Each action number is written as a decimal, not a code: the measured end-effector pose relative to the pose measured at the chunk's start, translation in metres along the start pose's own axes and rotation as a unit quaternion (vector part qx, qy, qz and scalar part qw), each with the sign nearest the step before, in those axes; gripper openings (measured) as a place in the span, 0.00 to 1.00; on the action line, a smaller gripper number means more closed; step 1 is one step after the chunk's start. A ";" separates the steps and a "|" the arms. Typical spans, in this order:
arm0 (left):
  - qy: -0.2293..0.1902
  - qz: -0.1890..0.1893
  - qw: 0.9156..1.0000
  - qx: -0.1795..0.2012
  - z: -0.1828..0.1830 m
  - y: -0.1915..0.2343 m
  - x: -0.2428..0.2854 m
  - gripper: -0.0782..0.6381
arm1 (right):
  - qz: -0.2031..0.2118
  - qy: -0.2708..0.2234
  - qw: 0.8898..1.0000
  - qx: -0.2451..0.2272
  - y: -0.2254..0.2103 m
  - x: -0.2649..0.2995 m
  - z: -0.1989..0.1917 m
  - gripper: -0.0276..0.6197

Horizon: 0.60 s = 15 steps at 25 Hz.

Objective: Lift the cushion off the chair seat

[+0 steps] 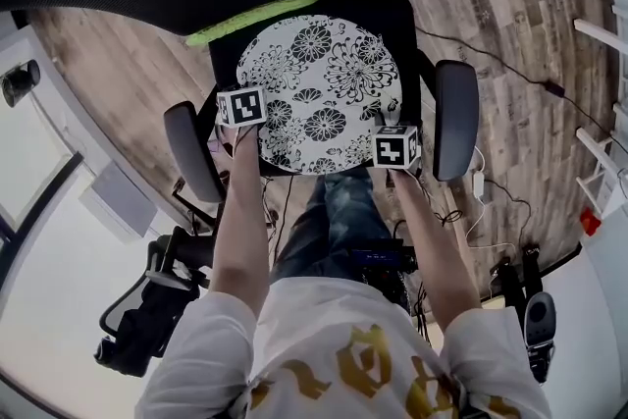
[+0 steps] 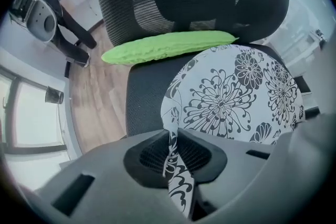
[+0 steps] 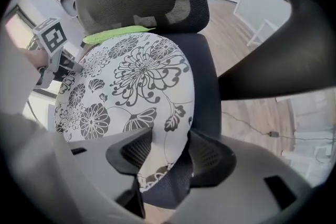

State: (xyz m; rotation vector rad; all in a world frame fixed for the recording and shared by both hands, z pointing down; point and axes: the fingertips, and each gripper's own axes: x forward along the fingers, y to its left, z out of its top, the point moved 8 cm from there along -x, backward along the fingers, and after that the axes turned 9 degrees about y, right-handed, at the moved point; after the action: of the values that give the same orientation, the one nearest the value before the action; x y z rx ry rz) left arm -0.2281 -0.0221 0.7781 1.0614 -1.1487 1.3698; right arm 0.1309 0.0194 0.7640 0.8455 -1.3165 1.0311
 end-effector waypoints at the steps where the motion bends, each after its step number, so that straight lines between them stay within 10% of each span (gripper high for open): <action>1: 0.002 -0.001 1.000 0.006 0.001 -0.003 0.001 0.17 | 0.005 0.004 1.000 0.003 -0.002 0.001 0.001 0.38; 7: 0.010 -0.010 0.999 0.043 -0.002 -0.004 -0.005 0.15 | 0.016 0.023 1.000 -0.010 -0.001 -0.004 0.008 0.10; 15: 0.001 -0.015 0.998 0.065 -0.005 -0.004 -0.019 0.15 | 0.048 0.020 0.997 0.060 0.001 -0.016 0.008 0.08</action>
State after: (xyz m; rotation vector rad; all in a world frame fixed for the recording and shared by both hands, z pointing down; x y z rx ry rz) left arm -0.2221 -0.0197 0.7588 1.1661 -1.0496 1.4374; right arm 0.1277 0.0102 0.7485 0.8541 -1.2811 1.2075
